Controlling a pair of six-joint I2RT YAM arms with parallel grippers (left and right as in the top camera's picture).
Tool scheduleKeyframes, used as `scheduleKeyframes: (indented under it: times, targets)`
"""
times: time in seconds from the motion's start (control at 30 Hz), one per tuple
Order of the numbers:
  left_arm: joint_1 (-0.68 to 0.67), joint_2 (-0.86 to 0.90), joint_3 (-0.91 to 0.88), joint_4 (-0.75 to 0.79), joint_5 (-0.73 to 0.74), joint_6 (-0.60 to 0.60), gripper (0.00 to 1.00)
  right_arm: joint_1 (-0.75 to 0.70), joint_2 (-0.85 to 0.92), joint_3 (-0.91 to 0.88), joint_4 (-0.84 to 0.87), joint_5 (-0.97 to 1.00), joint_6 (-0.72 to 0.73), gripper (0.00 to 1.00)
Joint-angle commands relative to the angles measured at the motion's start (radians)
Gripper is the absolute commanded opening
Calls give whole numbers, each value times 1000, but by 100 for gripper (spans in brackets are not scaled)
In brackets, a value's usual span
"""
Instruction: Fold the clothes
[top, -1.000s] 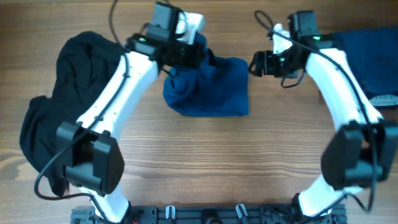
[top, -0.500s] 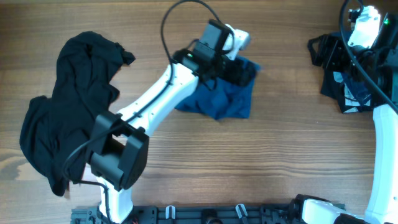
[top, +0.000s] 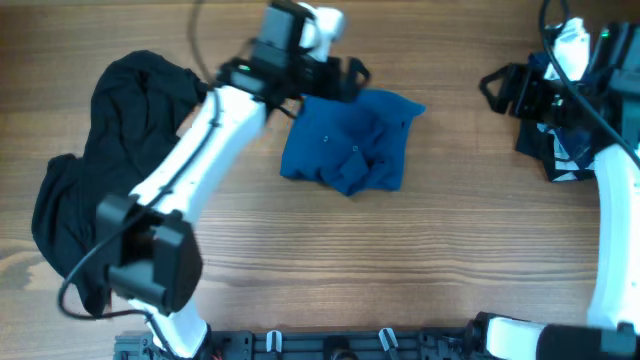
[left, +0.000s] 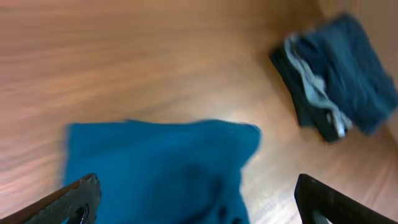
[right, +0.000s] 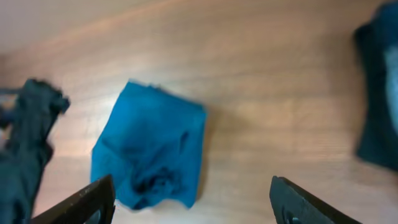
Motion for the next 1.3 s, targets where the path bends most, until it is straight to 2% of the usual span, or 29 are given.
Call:
scheduleKeyframes:
  times: [0.0, 0.13, 0.17, 0.2, 0.3, 0.5, 0.87, 1.17, 1.2, 1.27]
  targets:
    - [97, -34, 5, -53, 8, -29, 100, 46, 76, -33, -10, -81, 24, 80]
    - [144, -34, 5, -138, -41, -28, 100, 125, 153, -93, 69, -81, 72, 77]
    - [148, -34, 5, -154, -59, -27, 100, 154, 178, -113, 114, -80, 84, 67]
    - [149, -34, 5, -168, -83, -28, 100, 176, 198, -130, 151, -76, 105, 62]
    - [148, -34, 5, -199, -141, -28, 100, 214, 265, -149, 210, -76, 128, 61]
    - [149, -34, 5, -226, -203, -26, 100, 242, 390, -149, 219, -83, 103, 60]
    - [148, -34, 5, -249, -229, -21, 100, 305, 494, -149, 325, -74, 109, 48]
    - [148, -34, 5, -253, -229, -21, 100, 305, 506, -149, 379, -14, 109, 47]
    - [148, -34, 5, -253, -229, -21, 100, 305, 506, -149, 381, -16, 108, 45]
    - [148, -34, 5, -253, -229, -21, 100, 305, 506, -149, 382, -33, 108, 33]
